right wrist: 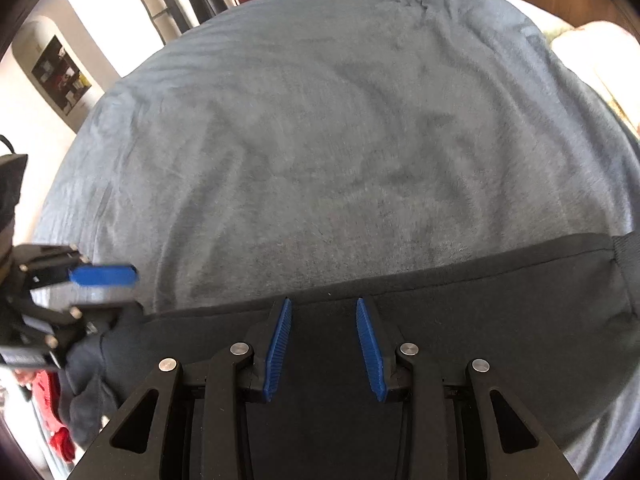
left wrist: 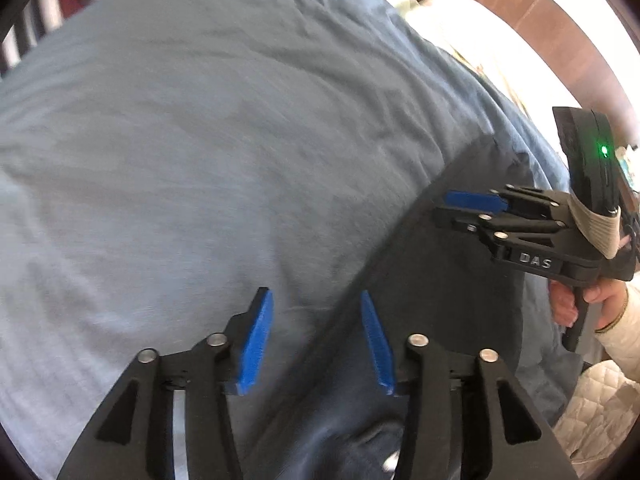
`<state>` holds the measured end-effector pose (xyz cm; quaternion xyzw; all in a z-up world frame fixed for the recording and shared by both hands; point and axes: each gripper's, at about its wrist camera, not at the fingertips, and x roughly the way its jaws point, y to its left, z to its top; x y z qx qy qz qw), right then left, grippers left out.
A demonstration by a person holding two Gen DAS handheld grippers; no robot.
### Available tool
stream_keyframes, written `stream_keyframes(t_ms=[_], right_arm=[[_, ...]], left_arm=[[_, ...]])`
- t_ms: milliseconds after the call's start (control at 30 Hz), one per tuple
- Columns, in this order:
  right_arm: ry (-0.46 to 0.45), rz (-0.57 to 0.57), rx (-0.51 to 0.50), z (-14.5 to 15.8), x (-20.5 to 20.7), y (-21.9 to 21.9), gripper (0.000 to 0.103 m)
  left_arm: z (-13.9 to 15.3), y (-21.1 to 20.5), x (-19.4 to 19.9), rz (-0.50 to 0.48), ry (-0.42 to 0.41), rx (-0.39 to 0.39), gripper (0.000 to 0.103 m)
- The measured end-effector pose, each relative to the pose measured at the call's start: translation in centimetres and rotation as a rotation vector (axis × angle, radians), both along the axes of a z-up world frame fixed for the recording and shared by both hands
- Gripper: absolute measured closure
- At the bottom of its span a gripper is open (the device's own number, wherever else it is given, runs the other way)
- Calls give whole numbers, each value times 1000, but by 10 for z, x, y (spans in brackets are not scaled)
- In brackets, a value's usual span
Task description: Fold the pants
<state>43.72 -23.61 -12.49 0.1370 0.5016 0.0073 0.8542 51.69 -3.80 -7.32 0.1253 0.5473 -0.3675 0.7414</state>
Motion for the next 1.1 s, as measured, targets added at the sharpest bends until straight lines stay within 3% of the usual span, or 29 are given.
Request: stream_keyframes(t_ms=[167, 300, 567, 900, 1033, 1100], right_arm=[[-55, 40, -13, 30, -11, 21, 68], [-93, 113, -30, 44, -17, 53, 68], [-58, 204, 26, 31, -22, 102, 68], [-25, 200, 26, 18, -30, 116, 68], [-44, 196, 19, 25, -42, 114, 68], [-69, 195, 18, 35, -53, 108, 68]], left_arm=[[18, 38, -16, 16, -47, 51, 56], [10, 60, -29, 34, 4, 58, 56], [-25, 81, -38, 93, 49, 105, 56], [-45, 92, -35, 157, 31, 135, 52], [-17, 94, -42, 221, -59, 148, 54], [8, 98, -52, 268, -145, 165, 47]])
